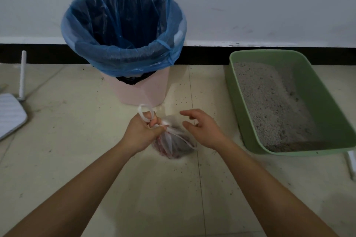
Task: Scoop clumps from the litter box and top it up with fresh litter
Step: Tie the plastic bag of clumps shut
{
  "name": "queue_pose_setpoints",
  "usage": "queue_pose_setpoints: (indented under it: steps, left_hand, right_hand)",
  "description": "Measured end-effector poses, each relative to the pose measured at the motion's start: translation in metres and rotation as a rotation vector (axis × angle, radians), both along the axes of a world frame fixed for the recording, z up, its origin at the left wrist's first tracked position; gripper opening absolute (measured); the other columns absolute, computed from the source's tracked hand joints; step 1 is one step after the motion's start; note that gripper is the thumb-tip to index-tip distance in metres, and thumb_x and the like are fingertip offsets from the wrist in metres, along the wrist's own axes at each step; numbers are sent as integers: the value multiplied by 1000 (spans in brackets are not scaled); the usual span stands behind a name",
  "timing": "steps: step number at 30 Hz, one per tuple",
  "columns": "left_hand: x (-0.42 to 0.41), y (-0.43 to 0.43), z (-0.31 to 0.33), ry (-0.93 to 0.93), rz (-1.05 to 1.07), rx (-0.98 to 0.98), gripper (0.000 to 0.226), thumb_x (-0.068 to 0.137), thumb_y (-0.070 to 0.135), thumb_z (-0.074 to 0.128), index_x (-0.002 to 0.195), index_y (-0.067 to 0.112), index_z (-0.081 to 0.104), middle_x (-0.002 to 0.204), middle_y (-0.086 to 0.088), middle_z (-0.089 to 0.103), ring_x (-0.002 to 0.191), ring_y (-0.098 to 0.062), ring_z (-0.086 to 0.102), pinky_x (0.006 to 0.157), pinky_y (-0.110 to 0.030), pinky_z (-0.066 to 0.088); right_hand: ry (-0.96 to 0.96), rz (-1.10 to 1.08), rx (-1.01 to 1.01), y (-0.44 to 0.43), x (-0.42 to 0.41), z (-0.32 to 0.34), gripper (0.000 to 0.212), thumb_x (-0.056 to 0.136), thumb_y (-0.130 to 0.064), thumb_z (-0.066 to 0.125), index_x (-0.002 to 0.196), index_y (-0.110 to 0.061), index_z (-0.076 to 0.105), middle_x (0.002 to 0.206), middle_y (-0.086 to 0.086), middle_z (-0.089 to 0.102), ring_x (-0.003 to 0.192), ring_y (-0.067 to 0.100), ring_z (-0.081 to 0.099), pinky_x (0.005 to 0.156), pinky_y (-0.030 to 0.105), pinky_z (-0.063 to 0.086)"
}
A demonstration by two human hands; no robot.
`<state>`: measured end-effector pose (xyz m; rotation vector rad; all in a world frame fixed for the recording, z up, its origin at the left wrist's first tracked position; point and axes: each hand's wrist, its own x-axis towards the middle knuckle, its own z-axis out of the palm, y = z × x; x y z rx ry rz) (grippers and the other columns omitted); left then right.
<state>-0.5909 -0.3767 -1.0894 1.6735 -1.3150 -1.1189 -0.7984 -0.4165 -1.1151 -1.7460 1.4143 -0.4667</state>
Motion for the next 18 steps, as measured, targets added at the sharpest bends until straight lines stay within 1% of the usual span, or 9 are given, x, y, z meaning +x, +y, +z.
queue_pose_setpoints:
  steps: [2,3,4,7,9,12,14,16,18]
  left_hand:
    - [1,0,1,-50,-11,-24,43,77,-3,72,60,15,35,81,-20,66,80,-31,65,69,-34,54]
    - [2,0,1,-66,-10,-27,43,77,-2,71,60,15,36,80,-20,66,79,-31,66,69,-37,55]
    - [2,1,0,-92,0,-27,41,77,-1,71,60,14,36,78,-20,66,76,-31,65,68,-38,55]
    - [4,5,-7,-253,119,-70,31,75,5,69,55,15,46,68,-8,66,65,-23,64,62,-39,54]
    - [1,8,-10,-291,214,-96,17,74,7,69,63,17,60,66,1,66,64,-14,64,60,-34,54]
    - [-9,9,-12,-291,305,-57,18,78,12,71,69,18,57,66,5,64,65,-9,64,54,-14,43]
    - [-13,9,-14,-237,313,-34,21,81,13,71,72,20,54,65,7,62,63,-5,63,52,-8,39]
    - [-13,8,-18,-190,308,-29,14,82,13,70,80,17,57,67,6,63,60,0,62,56,-8,43]
    - [-13,6,-21,-79,313,18,8,84,9,67,84,14,61,73,0,67,66,-7,65,63,-19,50]
  right_hand:
    - [-29,117,66,-5,15,-3,50,95,-26,63,143,-29,49,141,-12,50,126,4,46,101,16,39]
    - [-38,155,112,-6,20,-4,53,95,-27,64,145,-30,47,138,-13,53,123,1,47,95,8,36]
    - [-41,169,131,-5,23,-5,49,94,-28,65,141,-30,50,128,-14,58,116,0,51,88,5,35]
    - [-32,81,86,4,28,-6,17,91,-36,69,107,-30,69,92,-16,64,86,2,59,73,17,43]
    - [-35,42,98,11,27,-5,11,90,-39,68,94,-29,69,85,-15,63,76,2,58,65,18,44]
    - [-83,44,108,22,22,-6,8,90,-35,69,91,-27,68,80,-12,63,68,3,56,62,19,48]
    - [-151,8,155,26,19,-7,8,90,-34,69,89,-26,68,78,-10,63,64,1,54,60,19,48]
    - [-231,-35,199,28,19,-6,11,89,-40,68,90,-29,68,76,-8,64,63,0,54,60,19,46]
    - [-240,-59,172,30,22,-5,16,86,-49,69,93,-35,67,71,-9,63,61,2,56,59,18,48]
